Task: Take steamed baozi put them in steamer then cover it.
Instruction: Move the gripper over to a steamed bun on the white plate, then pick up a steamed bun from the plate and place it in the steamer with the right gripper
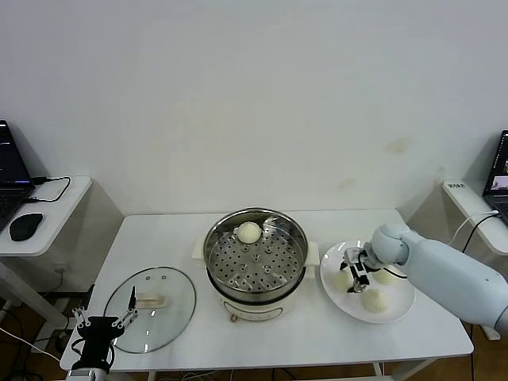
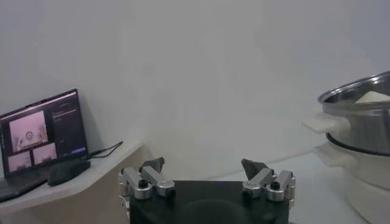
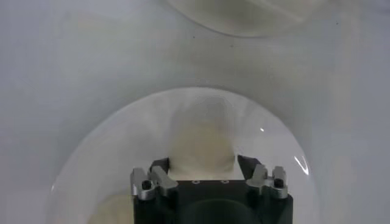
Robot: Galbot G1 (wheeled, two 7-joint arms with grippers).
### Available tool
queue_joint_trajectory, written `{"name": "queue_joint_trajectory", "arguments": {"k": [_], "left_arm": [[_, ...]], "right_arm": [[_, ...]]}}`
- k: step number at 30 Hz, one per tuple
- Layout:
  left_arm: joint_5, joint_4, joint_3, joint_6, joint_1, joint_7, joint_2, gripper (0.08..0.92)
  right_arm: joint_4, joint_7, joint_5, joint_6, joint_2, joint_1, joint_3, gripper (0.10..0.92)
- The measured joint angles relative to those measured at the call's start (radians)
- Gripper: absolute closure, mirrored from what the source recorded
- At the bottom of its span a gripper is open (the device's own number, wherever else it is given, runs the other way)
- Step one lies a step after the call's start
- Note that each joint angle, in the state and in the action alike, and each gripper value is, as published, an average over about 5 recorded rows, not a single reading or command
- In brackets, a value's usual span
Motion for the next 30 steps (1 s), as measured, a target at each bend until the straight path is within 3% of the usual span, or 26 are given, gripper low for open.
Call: {"name": "queue_joint_trajectory", "arguments": {"k": [14, 23, 30], "left_arm": [[-0.006, -0.010, -0.005, 0.003, -0.008, 0.001, 0.010, 0.177], [-0.008, -0.018, 0.006, 0.012, -0.017, 0.004, 0.021, 0.177], [-0.014, -0.024, 0.010, 0.011, -0.020, 0.005, 0.019, 0.177]], "right_arm": [[0.062, -0.038, 0.073, -0.030, -0.067, 0.109, -0.039, 0.436], [0.148, -0.038, 0.210, -0.072, -0.112, 0.347, -0.142, 0.425], [0.189, -0.006, 0.340, -0.119, -0.055, 0.552, -0.262, 0.423]]}}
